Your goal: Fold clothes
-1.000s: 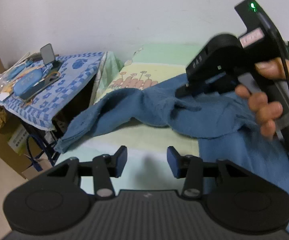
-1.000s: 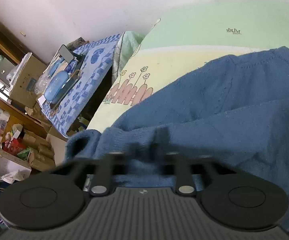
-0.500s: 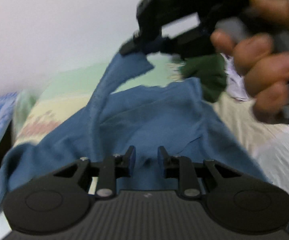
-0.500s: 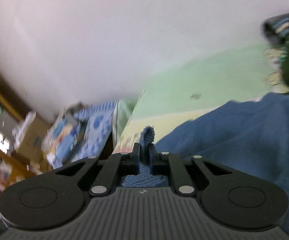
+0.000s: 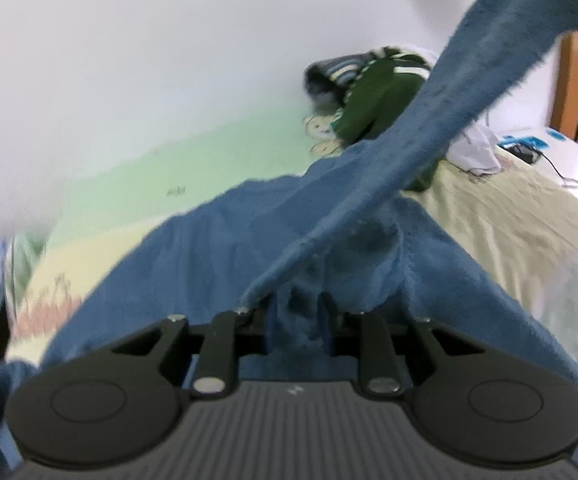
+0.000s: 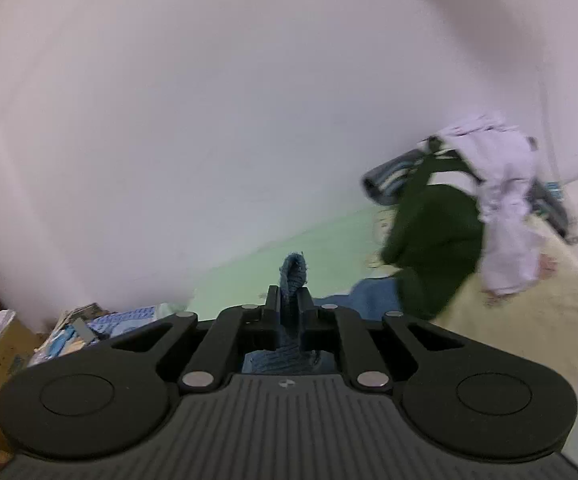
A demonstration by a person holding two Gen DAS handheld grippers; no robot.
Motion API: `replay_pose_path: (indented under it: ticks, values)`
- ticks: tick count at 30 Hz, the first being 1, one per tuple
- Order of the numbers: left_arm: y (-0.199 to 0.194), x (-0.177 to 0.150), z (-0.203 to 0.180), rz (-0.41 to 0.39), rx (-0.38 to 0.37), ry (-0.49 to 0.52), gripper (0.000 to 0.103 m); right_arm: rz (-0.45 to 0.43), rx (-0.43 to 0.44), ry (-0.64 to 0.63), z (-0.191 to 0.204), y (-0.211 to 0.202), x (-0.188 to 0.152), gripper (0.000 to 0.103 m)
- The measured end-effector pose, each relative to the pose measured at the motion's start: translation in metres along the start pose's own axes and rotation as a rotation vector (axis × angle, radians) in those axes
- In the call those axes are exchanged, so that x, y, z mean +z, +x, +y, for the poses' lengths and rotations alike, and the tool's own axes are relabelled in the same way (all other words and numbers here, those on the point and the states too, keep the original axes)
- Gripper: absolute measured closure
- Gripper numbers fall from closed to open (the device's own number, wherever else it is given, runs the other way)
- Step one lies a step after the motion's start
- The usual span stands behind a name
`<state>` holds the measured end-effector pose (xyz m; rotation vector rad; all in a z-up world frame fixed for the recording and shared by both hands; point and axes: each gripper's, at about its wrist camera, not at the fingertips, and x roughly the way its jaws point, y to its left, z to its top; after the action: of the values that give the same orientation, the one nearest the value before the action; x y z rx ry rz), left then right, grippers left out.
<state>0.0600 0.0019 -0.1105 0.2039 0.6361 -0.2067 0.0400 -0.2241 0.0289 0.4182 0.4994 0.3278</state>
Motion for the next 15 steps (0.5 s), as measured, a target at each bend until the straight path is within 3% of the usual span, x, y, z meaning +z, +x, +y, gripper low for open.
replay_pose_path:
  ticks: [5,15]
  values:
    - [-0.013,0.005,-0.008,-0.057,-0.005,0.082,0.076,-0.013,-0.022,0.044,-0.014,-0.035,-0.015,0.095]
    - [-0.016,0.0,-0.032,-0.068,-0.025,0.22,0.072,0.037,-0.028,0.035,-0.019,-0.08,-0.045,0.095]
